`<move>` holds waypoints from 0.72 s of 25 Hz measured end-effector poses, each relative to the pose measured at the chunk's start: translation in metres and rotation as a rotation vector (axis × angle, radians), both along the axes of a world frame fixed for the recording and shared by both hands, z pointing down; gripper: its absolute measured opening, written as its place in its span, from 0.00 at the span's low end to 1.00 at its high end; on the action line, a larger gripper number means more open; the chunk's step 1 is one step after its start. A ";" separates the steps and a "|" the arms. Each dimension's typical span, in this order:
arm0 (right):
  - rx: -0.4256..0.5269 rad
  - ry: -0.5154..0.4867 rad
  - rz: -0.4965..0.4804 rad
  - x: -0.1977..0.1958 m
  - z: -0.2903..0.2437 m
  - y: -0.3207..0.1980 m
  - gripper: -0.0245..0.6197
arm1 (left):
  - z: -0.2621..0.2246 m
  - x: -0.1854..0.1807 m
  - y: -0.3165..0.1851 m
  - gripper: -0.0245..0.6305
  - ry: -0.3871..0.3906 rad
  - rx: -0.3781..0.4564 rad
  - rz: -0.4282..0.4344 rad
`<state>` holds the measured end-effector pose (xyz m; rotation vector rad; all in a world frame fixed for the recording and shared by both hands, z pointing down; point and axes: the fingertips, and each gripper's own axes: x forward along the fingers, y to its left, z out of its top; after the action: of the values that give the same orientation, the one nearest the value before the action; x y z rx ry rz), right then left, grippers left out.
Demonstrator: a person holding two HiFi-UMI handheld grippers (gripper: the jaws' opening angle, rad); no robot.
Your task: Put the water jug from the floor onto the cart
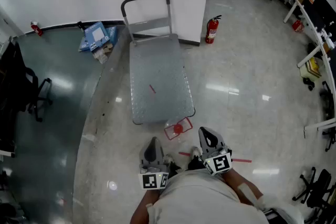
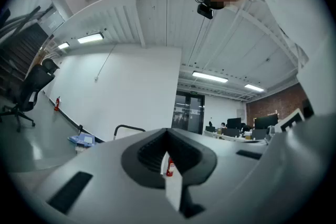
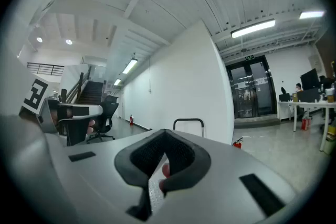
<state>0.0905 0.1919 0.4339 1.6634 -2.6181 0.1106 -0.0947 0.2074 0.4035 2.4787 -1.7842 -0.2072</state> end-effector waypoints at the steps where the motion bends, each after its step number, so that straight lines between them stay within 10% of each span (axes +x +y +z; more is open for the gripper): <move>1: -0.001 -0.002 0.000 -0.001 0.000 -0.001 0.06 | 0.000 -0.001 -0.001 0.04 -0.001 -0.002 -0.001; 18: -0.103 0.023 -0.007 -0.013 0.037 -0.022 0.06 | 0.005 -0.013 -0.010 0.04 0.006 -0.016 -0.014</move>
<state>0.0774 0.1703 0.4707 1.6131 -2.5548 0.2206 -0.1073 0.1971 0.4084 2.4525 -1.7943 -0.2008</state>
